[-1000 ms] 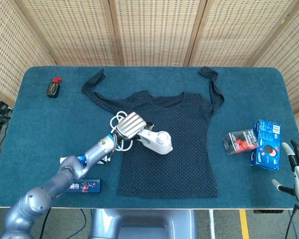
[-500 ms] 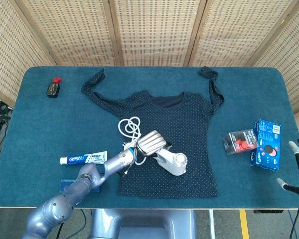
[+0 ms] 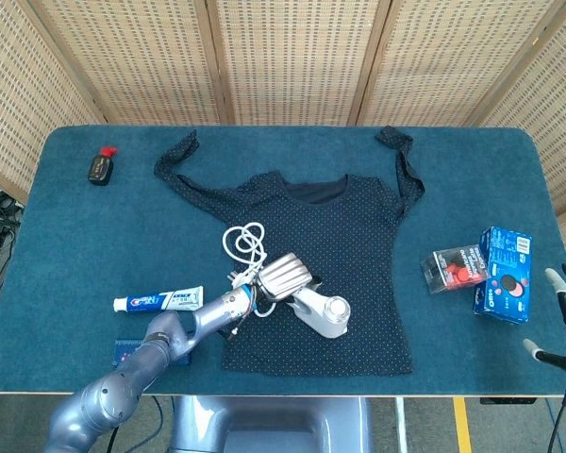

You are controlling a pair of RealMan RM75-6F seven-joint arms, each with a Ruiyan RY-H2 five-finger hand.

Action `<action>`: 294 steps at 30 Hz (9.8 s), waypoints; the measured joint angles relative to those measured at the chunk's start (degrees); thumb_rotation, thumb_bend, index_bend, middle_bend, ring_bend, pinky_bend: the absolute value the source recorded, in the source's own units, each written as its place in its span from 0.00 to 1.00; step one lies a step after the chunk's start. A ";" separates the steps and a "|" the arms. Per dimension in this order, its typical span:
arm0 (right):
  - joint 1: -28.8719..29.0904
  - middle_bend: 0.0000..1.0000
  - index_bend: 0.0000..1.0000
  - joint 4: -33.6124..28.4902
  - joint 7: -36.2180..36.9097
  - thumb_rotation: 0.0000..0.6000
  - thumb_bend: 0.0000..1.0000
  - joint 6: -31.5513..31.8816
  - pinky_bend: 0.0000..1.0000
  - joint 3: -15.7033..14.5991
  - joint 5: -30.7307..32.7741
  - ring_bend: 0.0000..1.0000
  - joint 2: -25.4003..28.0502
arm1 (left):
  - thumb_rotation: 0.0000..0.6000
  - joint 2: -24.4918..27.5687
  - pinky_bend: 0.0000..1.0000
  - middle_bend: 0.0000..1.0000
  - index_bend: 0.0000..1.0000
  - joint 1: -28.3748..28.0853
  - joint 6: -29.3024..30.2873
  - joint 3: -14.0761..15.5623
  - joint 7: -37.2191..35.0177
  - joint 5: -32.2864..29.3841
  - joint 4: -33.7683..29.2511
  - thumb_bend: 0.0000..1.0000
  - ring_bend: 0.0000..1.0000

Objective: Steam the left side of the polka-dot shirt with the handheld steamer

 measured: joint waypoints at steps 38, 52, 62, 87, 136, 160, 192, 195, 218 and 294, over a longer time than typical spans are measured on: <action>0.05 0.00 0.10 -0.49 -1.34 1.00 0.00 0.11 0.00 -0.31 -0.65 0.00 -0.44 | 1.00 6.40 0.86 0.85 1.00 5.76 3.78 4.03 -0.80 1.20 0.32 0.66 0.77; 0.07 0.00 0.10 -0.74 -1.77 1.00 0.00 0.21 0.00 -0.42 -0.95 0.00 -0.58 | 1.00 10.48 0.86 0.85 1.00 6.48 10.59 8.53 -3.20 6.16 -5.75 0.67 0.77; 0.12 0.00 0.10 -0.77 -2.13 1.00 0.00 0.22 0.00 -0.45 -1.03 0.00 -0.71 | 1.00 13.23 0.86 0.85 1.00 6.21 14.25 11.85 -3.24 10.22 -7.89 0.68 0.77; 0.29 0.00 0.10 -0.51 -3.25 1.00 0.00 0.02 0.00 -0.03 0.00 0.00 -1.18 | 1.00 9.98 0.86 0.85 1.00 8.26 11.57 12.46 -4.91 9.57 8.84 0.66 0.77; 0.33 0.00 0.11 -0.66 -3.32 1.00 0.00 -0.17 0.00 -0.24 -0.25 0.00 -1.20 | 1.00 5.48 0.86 0.85 1.00 8.75 12.77 12.13 -5.93 8.36 10.09 0.66 0.77; 0.50 0.00 0.11 -0.91 -3.32 1.00 0.00 -0.44 0.00 -0.50 -0.65 0.00 -1.22 | 1.00 5.33 0.86 0.85 1.00 9.28 14.43 11.98 -6.92 7.88 7.57 0.66 0.77; 0.45 0.00 0.11 -0.99 -3.30 1.00 0.00 -0.30 0.00 -0.67 -1.04 0.00 -1.14 | 1.00 7.88 0.86 0.85 1.00 9.04 12.61 13.62 -1.75 9.20 10.67 0.66 0.77; 0.50 0.00 0.11 -1.09 -3.65 1.00 0.00 -0.32 0.00 -0.71 -1.12 0.00 -1.26 | 1.00 8.93 0.86 0.85 1.00 9.25 12.04 13.24 -0.97 8.63 10.64 0.66 0.77; 0.33 0.00 0.12 -1.00 -2.68 1.00 0.00 -0.11 0.00 -0.58 -0.92 0.00 -0.85 | 1.00 4.59 0.86 0.85 1.00 6.66 13.50 14.35 -0.58 10.15 8.42 0.66 0.77; -0.08 0.00 0.12 -1.96 -2.83 1.00 0.00 1.21 0.00 -1.08 -2.89 0.00 -0.57 | 1.00 13.02 0.86 0.85 1.00 12.74 22.92 20.53 1.18 16.13 8.20 0.66 0.77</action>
